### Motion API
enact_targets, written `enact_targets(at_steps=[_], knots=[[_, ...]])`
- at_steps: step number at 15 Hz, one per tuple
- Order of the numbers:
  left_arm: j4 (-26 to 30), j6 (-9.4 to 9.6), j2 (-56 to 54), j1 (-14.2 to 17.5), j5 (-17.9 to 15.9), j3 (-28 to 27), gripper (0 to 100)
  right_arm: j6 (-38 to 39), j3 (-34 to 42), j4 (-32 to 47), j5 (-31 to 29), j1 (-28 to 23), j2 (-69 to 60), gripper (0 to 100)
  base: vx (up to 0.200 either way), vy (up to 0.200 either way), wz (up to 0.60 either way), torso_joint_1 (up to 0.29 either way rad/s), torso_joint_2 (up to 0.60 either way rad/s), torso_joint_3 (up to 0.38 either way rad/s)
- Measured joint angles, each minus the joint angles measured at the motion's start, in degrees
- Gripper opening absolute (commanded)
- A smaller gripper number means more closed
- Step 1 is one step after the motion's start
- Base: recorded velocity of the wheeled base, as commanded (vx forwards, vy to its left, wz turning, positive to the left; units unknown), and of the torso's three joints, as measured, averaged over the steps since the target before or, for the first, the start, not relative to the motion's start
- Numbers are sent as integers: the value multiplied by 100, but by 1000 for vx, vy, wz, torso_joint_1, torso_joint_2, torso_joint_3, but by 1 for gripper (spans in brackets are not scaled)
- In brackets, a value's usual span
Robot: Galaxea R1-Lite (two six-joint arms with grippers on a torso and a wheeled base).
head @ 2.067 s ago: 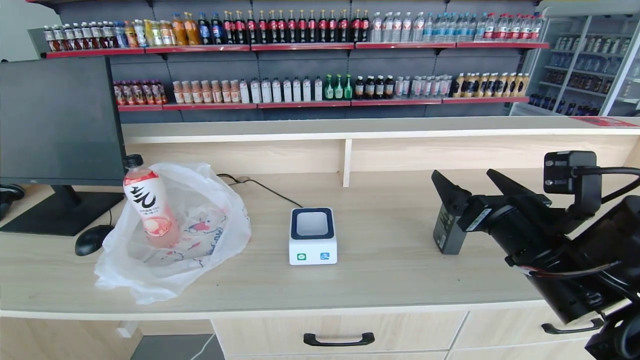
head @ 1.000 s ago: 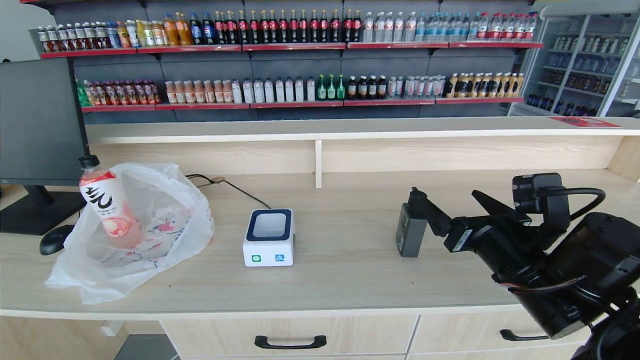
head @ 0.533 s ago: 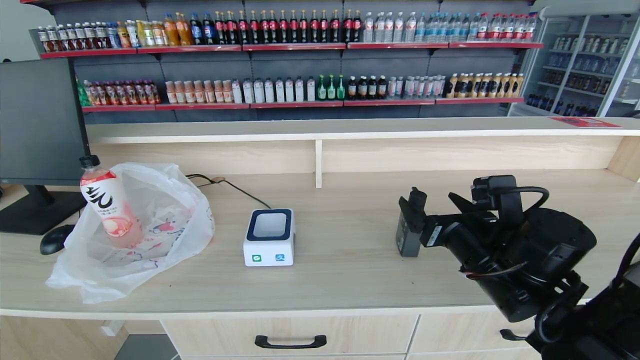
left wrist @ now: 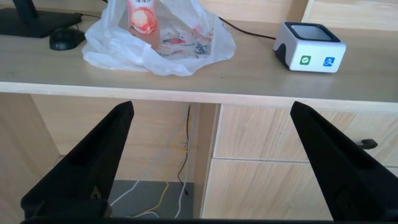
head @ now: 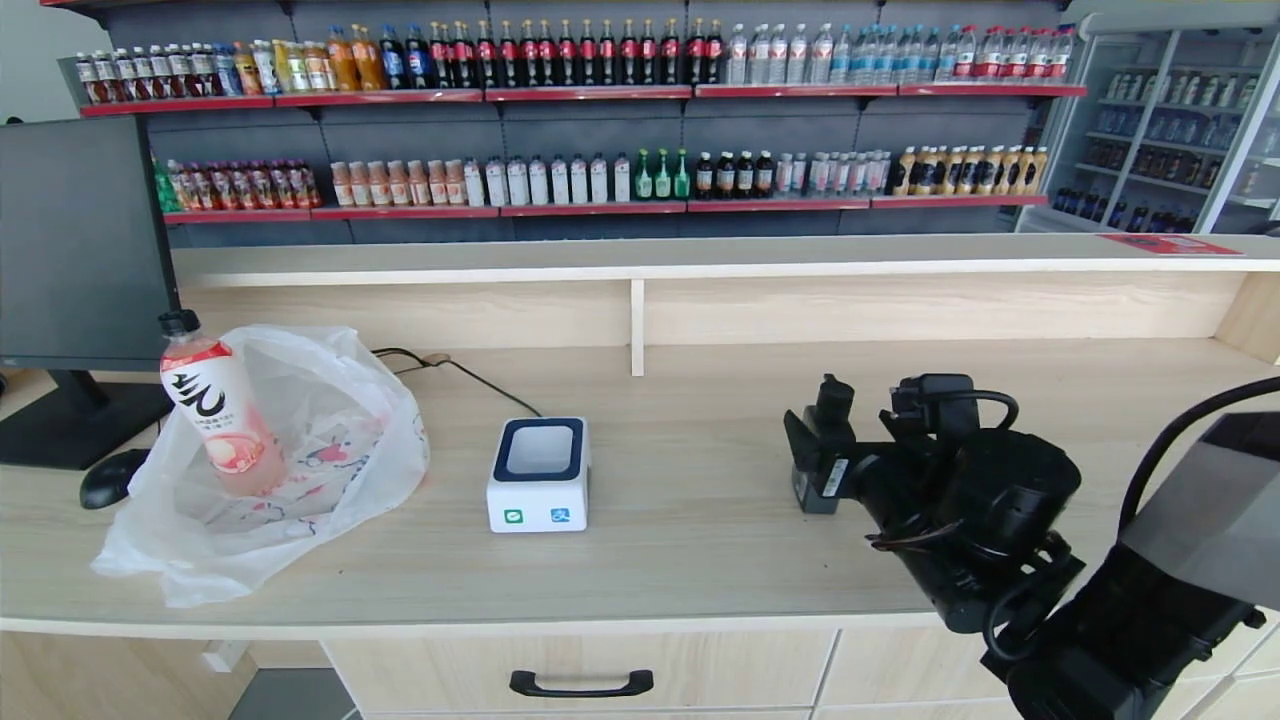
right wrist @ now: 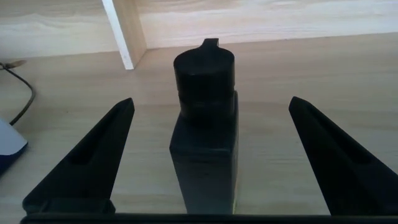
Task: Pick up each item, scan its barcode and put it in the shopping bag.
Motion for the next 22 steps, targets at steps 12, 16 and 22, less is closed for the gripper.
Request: enact_targets(at_steps=[12, 16, 22], knots=[[0, 0, 0, 0, 0, 0, 100, 43, -524, -2, 0, -585, 636, 100, 0, 0, 0, 0, 0, 0], [0, -1, 0, 2, 0, 0, 100, 27, -527, -5, 1, -516, 695, 100, 0, 0, 0, 0, 0, 0], [0, -1, 0, 0, 0, 0, 100, 21, -568, 0, 0, -402, 808, 100, 0, 0, 0, 0, 0, 0]])
